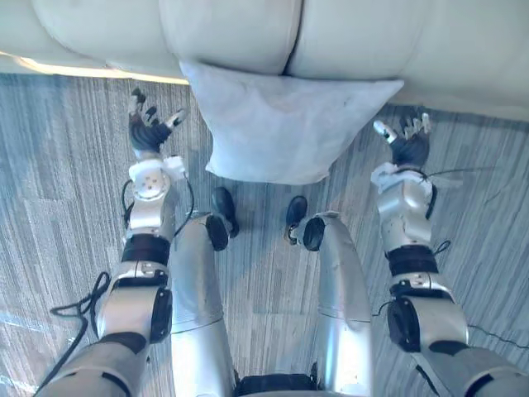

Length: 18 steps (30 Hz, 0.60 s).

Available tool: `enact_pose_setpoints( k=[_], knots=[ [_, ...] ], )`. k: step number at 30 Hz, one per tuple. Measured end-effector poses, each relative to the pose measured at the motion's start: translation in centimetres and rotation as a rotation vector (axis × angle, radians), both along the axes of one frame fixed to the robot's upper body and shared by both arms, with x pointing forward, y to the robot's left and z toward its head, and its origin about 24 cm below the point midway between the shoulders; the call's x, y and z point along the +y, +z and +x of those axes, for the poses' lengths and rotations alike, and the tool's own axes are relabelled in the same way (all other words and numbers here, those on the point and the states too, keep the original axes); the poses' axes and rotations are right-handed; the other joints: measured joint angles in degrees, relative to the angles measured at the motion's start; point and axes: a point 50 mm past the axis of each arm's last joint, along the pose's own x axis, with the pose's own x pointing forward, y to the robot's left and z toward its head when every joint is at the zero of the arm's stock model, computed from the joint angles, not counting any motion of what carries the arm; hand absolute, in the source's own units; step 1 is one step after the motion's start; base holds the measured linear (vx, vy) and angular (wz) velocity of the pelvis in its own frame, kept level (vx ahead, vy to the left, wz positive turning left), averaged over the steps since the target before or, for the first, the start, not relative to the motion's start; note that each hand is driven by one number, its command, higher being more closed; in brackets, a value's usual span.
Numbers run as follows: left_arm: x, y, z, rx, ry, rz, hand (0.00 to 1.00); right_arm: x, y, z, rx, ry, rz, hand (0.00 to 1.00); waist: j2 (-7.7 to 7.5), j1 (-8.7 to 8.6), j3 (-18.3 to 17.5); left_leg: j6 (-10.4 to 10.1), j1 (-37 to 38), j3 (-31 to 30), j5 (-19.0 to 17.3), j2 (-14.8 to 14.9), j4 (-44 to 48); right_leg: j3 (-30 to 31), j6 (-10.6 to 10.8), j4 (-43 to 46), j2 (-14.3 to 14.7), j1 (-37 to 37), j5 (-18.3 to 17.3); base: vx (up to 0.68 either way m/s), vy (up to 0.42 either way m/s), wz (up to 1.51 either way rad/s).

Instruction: Pick up cushions and gather them together orderly.

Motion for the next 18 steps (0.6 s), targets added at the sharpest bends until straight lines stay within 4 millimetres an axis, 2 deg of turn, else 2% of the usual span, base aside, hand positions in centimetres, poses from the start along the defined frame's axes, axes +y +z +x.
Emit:
enact_pose_setpoints(
  k=[1, 5, 8, 12, 18],
  knots=[
    [-0.4, 0.2, 0.1, -0.001, -0.01, 0.005, 0.0, 0.1, 0.2, 0.0, -0.004, 0.002, 0.0, 0.0, -0.01, -0.01, 0.1, 0.0, 0.0, 0.0, 0.0, 0.0, 0.1, 0.0, 0.0, 0.1, 0.0, 0.0, 0.0, -0.05, -0.017, 0.0],
    [-4.0, 1.8, 0.7, -0.037, -0.101, 0.051, 0.0, 1.8, 1.4, 0.5, -0.031, 0.052, -0.028, 0.0, 0.0, -0.29, 0.1, 0.0, 0.0, 0.2, 0.0, 0.0, 0.0, -0.1, 0.0, 0.2, -0.3, -0.2, 0.0, -0.06, -0.024, 0.0],
    [-5.7, 2.6, 1.0, -0.047, -0.125, 0.065, 0.0, 3.2, 2.4, 1.0, -0.04, 0.084, -0.046, 0.0, 0.02, -0.41, 0.1, 0.1, -0.7, 0.4, 0.2, 0.0, -0.2, -0.2, 0.0, 0.3, -0.6, -1.1, 0.0, -0.07, -0.018, 0.01],
    [-6.4, 3.9, 1.1, -0.081, -0.131, 0.083, 0.0, 3.7, 3.9, 1.4, -0.065, 0.084, -0.042, 0.0, 0.72, -0.41, 0.5, 0.1, -2.6, 0.3, 0.6, -0.3, -0.2, -0.4, -0.2, 0.4, -0.9, -2.8, 0.2, -0.05, 0.001, 0.04],
    [-7.0, 4.2, 1.6, -0.064, -0.113, 0.088, 0.0, 3.9, 4.1, 2.6, -0.003, 0.069, -0.06, 0.0, 0.81, -0.38, 0.5, 0.1, -2.3, 0.7, 1.2, -0.6, -1.0, 0.1, 0.0, -0.4, -1.0, -2.7, 1.1, -0.06, 0.009, 0.0]
  ],
)
